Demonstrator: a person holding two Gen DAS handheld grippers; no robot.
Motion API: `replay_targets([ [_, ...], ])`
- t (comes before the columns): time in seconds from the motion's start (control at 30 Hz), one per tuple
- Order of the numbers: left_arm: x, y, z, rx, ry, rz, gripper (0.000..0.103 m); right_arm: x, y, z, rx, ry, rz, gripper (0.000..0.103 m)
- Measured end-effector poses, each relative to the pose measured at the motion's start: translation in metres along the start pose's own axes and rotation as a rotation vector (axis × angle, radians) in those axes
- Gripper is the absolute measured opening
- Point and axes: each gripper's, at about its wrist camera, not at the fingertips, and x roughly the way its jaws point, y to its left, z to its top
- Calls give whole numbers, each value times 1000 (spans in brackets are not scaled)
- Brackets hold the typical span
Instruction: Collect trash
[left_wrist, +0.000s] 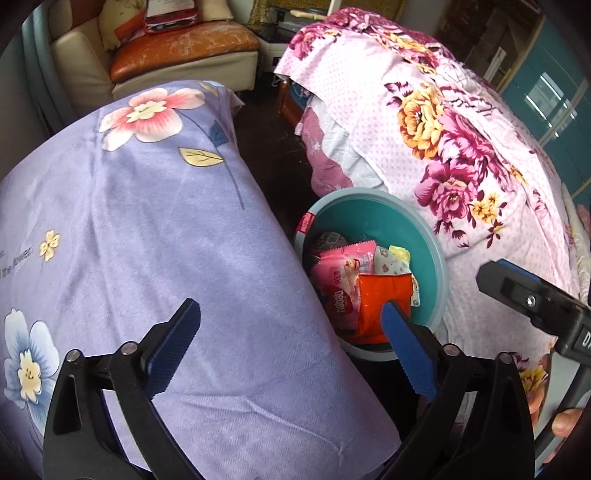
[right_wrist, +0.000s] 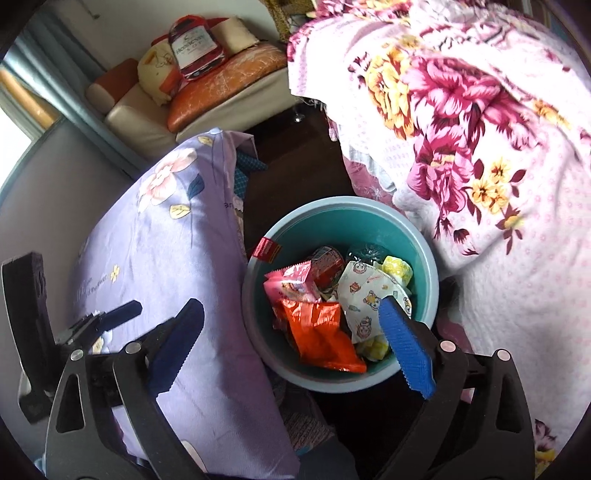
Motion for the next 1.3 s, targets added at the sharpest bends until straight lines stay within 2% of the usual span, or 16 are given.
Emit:
replay_targets([
  [0.07, -8, 3, -3, -9, -5, -3, 99, -10, 7, -7, -27, -19, -25, 96],
  [0.4, -54, 9, -26, -12, -80, 22, 99, -46, 30, -36, -100, -82, -98, 96],
  [0.87, -87, 14, -56, -24, -136, 26, 99, -72, 49, -59, -160, -101, -107, 96],
  [1.3, -91, 25, -57, -52, -140, 36, 99, -74, 62, -62, -183, -98, -99, 96],
])
